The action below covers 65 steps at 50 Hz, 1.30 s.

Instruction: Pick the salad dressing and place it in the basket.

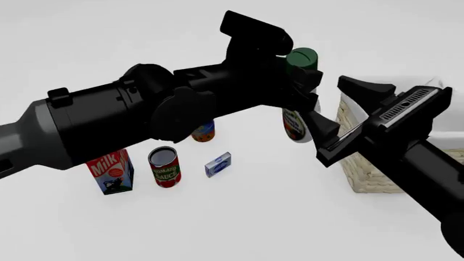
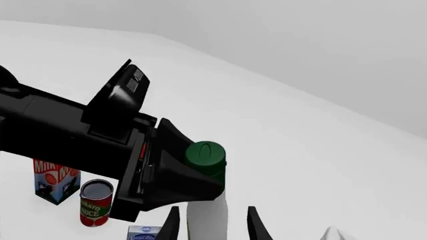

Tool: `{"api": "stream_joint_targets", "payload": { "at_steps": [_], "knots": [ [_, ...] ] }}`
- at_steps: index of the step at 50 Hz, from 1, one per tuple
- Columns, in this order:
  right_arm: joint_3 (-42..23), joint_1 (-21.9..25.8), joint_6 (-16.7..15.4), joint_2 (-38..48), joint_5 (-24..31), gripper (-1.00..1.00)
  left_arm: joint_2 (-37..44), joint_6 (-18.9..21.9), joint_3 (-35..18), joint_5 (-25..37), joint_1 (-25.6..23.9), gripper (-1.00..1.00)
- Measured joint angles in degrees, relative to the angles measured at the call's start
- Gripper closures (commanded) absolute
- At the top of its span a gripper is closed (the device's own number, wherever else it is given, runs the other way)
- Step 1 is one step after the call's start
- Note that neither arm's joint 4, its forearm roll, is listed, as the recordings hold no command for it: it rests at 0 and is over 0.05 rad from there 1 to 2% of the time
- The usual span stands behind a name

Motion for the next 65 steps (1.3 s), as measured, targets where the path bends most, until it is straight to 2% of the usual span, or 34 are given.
{"api": "stream_joint_targets", "payload": {
  "at_steps": [58, 59, 65],
  "knots": [
    [-1.39, 2.14, 1.06, 5.78, -4.84, -1.0, -4.29, -0.44, 0.89, 1.46, -2.45, 1.0],
    [-1.4, 2.22, 1.04, 5.81, -4.87, 1.0, -4.35, -0.43, 0.9, 1.47, -2.49, 1.0],
    [-1.53, 2.42, 0.73, 5.89, -4.9, 1.0, -4.58, -0.39, 1.09, 1.38, -2.48, 1.0]
  ]
}}
